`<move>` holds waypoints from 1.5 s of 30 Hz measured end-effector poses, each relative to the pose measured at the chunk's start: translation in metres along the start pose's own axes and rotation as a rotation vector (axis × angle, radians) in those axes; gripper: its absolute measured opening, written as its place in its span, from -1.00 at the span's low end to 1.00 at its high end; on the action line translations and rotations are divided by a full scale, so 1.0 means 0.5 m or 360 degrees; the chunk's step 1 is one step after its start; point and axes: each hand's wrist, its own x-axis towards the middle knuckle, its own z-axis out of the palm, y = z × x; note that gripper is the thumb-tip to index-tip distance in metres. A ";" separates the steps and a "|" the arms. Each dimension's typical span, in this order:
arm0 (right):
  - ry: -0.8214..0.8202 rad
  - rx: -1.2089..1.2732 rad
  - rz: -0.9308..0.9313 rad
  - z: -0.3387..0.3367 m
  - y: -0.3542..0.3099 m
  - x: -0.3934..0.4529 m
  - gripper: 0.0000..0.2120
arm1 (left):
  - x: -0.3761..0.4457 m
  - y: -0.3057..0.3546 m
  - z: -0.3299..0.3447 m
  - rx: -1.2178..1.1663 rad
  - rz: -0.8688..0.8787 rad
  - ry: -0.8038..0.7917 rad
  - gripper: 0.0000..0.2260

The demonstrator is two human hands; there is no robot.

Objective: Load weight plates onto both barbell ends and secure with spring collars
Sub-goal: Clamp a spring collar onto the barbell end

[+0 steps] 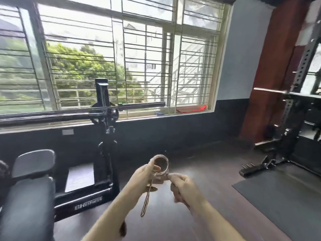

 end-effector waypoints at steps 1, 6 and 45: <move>-0.0019 0.0001 -0.0014 -0.008 -0.005 0.057 -0.70 | 0.046 0.002 -0.004 0.0019 0.0012 -0.0018 -0.62; -0.0126 -0.0094 -0.0170 -0.064 -0.082 0.362 -0.79 | 0.316 0.070 -0.017 -0.0075 0.0125 0.0160 -0.71; -0.0966 -0.0223 -0.0361 0.619 -0.585 2.034 -0.88 | 1.644 0.543 -0.884 0.1813 -0.0237 0.1879 -0.80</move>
